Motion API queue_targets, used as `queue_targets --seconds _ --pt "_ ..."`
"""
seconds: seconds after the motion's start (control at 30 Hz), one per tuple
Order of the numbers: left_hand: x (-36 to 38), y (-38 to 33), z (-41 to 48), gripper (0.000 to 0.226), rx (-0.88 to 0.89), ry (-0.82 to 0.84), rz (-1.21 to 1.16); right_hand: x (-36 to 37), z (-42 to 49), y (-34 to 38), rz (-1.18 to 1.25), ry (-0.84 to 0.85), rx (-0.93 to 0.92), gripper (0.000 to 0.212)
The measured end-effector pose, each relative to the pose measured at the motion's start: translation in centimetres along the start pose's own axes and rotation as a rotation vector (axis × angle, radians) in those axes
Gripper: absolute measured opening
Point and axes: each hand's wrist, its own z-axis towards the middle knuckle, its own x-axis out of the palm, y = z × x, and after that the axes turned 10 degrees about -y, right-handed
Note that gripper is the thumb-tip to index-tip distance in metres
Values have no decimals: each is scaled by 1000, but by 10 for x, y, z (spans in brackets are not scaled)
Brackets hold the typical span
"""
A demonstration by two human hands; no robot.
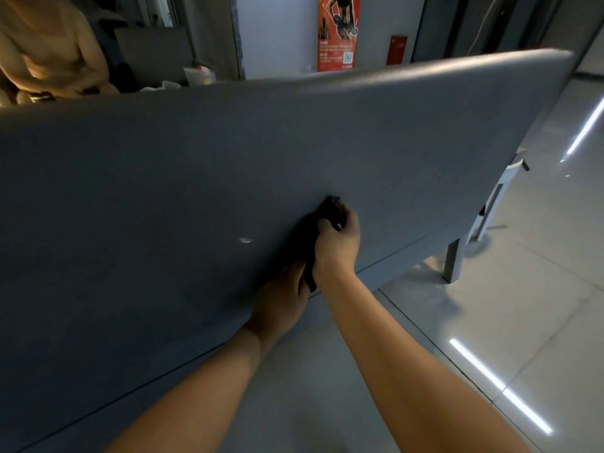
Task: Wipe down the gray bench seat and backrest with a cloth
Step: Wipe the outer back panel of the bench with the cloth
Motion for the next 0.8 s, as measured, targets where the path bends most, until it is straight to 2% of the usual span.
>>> queue_targets --seconds 0.1,0.23,0.37,0.47,0.57,0.63,0.73,0.8 --pt "-1 4 -1 52 -71 53 -37 5 -7 26 13 47 -165 38" --pt "-3 5 -7 66 -89 70 -99 -3 -4 12 -174 -1 -344 35" --pt "-2 11 -9 74 -19 59 -20 -21 8 -36 -430 -20 -257 39" --pt "-1 17 -9 80 8 85 -88 -31 7 -58 -437 19 -114 43" --pt "4 13 -12 73 75 -16 12 -28 5 -56 -368 59 -24 52" --pt "8 12 -14 65 131 -93 88 -24 2 -46 -330 69 -38 54" --pt "8 11 -13 62 -18 -19 2 -17 -7 -21 -251 96 -153 50" --pt "8 10 -14 48 -77 19 -57 -12 -8 -8 -203 110 -253 46"
